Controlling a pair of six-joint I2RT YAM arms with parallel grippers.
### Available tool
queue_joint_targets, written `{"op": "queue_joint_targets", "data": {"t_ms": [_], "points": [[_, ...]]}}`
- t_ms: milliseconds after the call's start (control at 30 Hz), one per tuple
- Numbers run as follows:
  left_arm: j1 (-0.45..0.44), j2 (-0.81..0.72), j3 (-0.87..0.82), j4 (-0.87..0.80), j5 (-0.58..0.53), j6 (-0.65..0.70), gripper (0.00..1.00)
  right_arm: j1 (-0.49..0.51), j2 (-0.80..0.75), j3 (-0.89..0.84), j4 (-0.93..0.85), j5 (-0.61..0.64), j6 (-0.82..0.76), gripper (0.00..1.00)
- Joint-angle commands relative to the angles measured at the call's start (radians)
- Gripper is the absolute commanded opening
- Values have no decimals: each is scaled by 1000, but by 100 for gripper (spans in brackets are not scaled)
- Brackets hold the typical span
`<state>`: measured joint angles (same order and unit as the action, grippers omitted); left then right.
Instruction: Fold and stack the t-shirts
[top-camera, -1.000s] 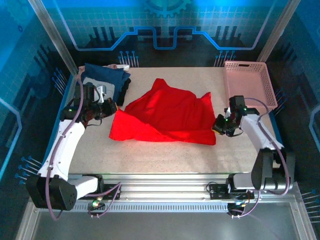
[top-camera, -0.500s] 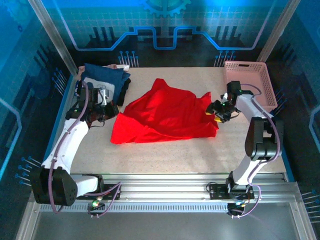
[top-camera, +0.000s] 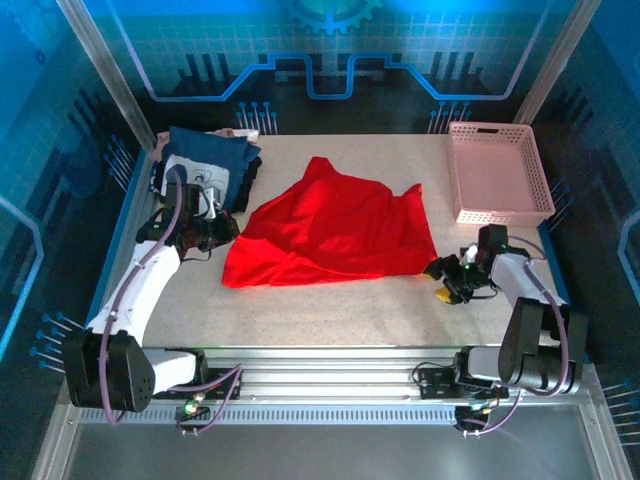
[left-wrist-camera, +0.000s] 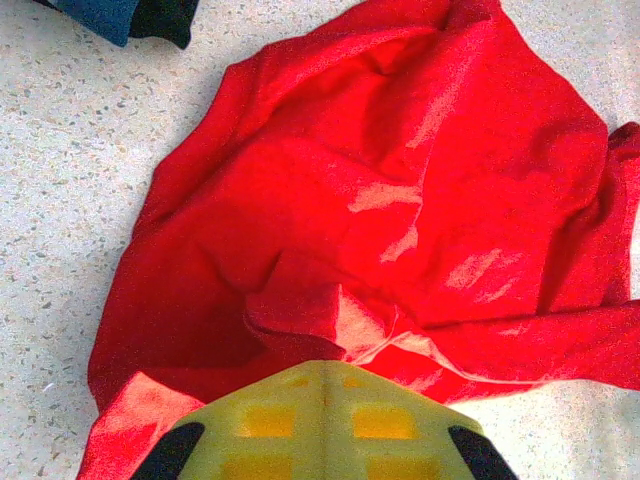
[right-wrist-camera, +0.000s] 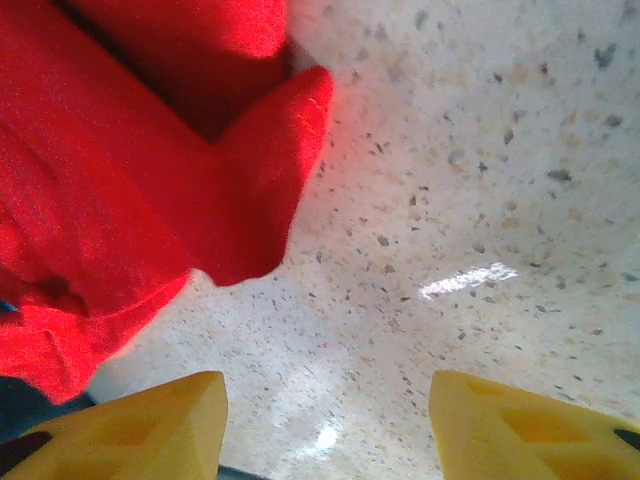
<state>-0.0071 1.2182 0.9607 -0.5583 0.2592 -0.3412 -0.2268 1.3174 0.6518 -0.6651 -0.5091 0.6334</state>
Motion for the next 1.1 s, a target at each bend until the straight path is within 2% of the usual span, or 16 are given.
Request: {"op": "queue_joint_targets", "data": {"t_ms": [0,167,267,333,467,600,800,1067], "points": [[10,-13,-9,14,8,-10,0,-14,15,-38,225,-123,121,56],[10,-15,-11,14,2,-6,0,-18,44,-71,371,-129,196,54],[10,-16,-18,16,-1,-6,0,-17,73,-66,390,-119,202,49],[10,-17,-23,21,-3,-9,0,-20,90,-60,396,-97,198,40],[15,-19,-3,12,-10,-9,0,-29,138,-14,396,-71,198,13],[23,-29,74,-16,-10,-14,0,-24,132,142,179,26,96,1],[22,-49,158,-45,-10,-26,0,-24,102,307,-92,128,-59,0],[23,-52,162,-44,6,-38,0,-3,71,338,-197,219,-133,1]]}}
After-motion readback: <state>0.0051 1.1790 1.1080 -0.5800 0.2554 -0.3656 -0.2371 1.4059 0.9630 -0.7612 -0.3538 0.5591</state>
